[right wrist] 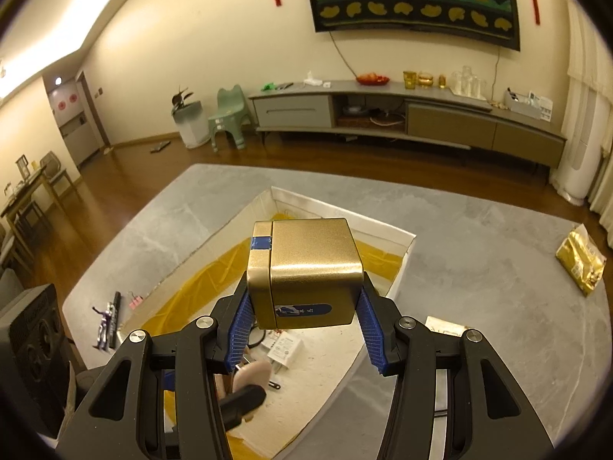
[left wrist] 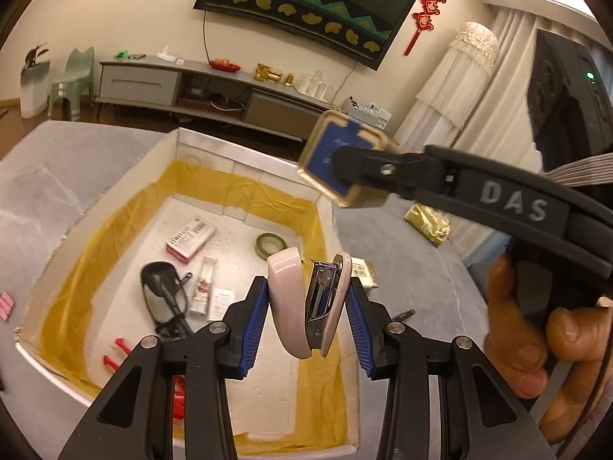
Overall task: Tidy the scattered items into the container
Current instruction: 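Open the right gripper to drop the gold tin while the left gripper releases the stapler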
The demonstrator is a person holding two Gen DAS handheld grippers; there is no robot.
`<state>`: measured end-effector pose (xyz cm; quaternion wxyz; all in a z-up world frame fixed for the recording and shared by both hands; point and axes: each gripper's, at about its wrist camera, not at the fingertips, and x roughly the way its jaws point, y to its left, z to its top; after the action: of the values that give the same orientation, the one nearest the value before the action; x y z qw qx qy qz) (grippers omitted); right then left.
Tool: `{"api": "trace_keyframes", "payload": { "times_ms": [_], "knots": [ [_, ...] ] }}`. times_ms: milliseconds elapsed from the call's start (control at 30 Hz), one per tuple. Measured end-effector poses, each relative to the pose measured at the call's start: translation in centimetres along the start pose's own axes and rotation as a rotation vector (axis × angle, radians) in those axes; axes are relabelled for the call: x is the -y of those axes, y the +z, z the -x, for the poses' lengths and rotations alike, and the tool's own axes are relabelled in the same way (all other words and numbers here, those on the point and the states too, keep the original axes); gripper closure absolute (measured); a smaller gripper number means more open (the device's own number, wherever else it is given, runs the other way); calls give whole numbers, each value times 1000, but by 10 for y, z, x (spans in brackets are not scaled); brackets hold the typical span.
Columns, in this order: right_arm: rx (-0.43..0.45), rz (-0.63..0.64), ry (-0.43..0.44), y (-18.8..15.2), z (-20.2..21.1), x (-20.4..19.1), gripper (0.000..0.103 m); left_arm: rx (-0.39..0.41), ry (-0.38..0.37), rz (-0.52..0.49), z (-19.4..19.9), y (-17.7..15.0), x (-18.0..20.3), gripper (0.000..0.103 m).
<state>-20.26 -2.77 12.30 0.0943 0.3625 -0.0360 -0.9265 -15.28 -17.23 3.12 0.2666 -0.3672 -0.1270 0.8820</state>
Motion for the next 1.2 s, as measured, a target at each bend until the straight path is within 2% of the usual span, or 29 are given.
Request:
{"api": "trace_keyframes", "payload": {
  "times_ms": [533,667,767,833,867,1067,1200],
  "knots": [
    [-202,130,-15,28,-63,3,50,-95,-64,154,-34,-1,-12,61],
    [-236,165,-22,31,-78,0,50,-109,-71,172,-39,-1,-14,61],
    [-253,180,-26,33,-89,-2,50,-139,-119,189,-48,-1,-17,58],
    [-252,182,-25,36,-98,-2,49,-158,-121,217,-53,-1,-20,57],
    [-255,176,-21,36,-102,0,49,-155,-116,227,-54,-1,-21,53],
    [-241,154,-40,37,-99,6,49,-124,-117,244,-46,2,-28,53],
    [-251,144,-38,32,-93,9,49,-98,-88,288,-39,4,-39,53]
  ]
}}
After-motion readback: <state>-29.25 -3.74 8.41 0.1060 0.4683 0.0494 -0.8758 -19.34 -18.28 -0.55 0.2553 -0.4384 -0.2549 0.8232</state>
